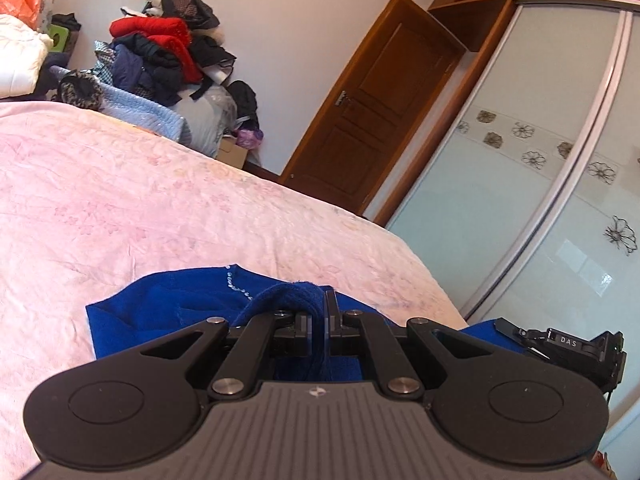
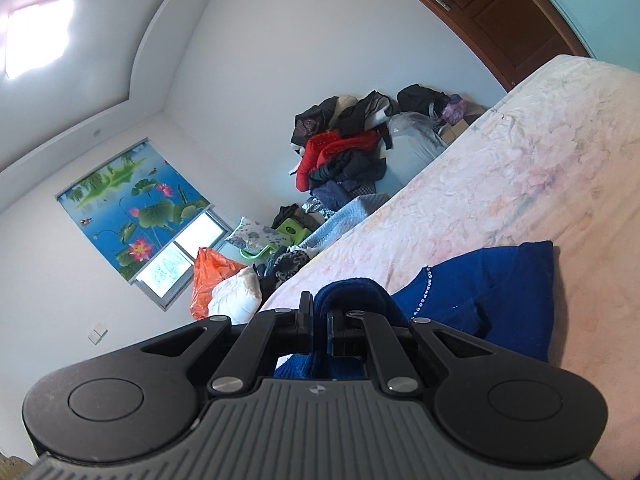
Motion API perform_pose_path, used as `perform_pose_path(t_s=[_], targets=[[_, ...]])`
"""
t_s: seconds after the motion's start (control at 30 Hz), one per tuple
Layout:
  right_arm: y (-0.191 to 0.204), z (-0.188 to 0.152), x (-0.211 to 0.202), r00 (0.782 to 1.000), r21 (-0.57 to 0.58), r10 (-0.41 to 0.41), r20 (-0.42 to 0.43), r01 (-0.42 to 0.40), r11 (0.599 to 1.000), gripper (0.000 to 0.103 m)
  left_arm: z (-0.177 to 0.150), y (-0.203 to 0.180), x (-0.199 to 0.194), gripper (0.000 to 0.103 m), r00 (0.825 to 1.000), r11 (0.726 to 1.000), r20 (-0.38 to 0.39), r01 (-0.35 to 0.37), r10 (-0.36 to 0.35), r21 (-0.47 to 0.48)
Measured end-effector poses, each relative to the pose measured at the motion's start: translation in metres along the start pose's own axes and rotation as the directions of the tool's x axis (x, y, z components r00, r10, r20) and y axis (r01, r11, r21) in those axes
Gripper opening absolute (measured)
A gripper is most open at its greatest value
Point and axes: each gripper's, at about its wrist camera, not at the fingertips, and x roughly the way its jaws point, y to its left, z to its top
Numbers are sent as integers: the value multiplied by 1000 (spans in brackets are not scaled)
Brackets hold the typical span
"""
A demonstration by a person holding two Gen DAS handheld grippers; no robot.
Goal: Fold small clothes
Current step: 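Fold the held hem up over the body toward the beaded collar with both grippers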
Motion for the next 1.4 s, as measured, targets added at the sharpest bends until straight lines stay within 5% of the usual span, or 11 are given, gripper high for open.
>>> perform_pose_path(t_s=[0.57,0.8,1.4], targets=[[-53,1,57,994,98,-106,-27,108,989,11,12,33,81,5,991,993,-88,-108,104,-42],[-71,1,81,988,113,-141,-66,148,983,11,10,51,111,5,974,982,-156,-177,165,-62],[-95,0,105,977,139,-188,-97,200,970,11,4,51,134,5,945,968,-214,-251,246,7]])
